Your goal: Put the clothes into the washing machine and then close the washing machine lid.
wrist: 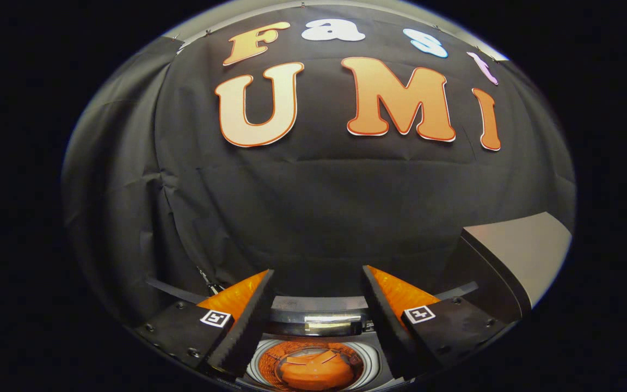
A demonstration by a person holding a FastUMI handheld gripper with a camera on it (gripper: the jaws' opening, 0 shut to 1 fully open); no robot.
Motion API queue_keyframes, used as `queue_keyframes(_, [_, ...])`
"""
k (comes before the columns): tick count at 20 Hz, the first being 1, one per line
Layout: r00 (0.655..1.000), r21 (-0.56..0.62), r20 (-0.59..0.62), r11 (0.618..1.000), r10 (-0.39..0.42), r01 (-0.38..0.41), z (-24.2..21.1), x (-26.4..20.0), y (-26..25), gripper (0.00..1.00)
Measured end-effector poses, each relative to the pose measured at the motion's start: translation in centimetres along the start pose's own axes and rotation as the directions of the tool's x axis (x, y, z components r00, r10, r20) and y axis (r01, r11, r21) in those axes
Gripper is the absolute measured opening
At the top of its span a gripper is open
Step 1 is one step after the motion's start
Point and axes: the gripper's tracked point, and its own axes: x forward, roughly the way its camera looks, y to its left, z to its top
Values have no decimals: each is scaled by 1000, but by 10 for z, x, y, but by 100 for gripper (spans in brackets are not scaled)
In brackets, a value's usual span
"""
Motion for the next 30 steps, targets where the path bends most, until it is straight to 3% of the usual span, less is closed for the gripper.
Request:
queue_keyframes(7, [999,10,23,1000,-22,22,-57,-40,-3,99])
queue_keyframes(11, [997,35,-72,999,-20,23,-127,-51,-7,98])
queue_keyframes(14, [994,15,-101,999,-32,33,-140,-57,-13,98])
queue_keyframes(20, [998,56,-36,998,-41,43,-94,-71,-18,98])
queue_keyframes(22, [1000,73,-7,997,-12,13,-75,-84,-11,98])
queue_keyframes(30, [976,69,217,997,24,-40,67,-187,-26,95])
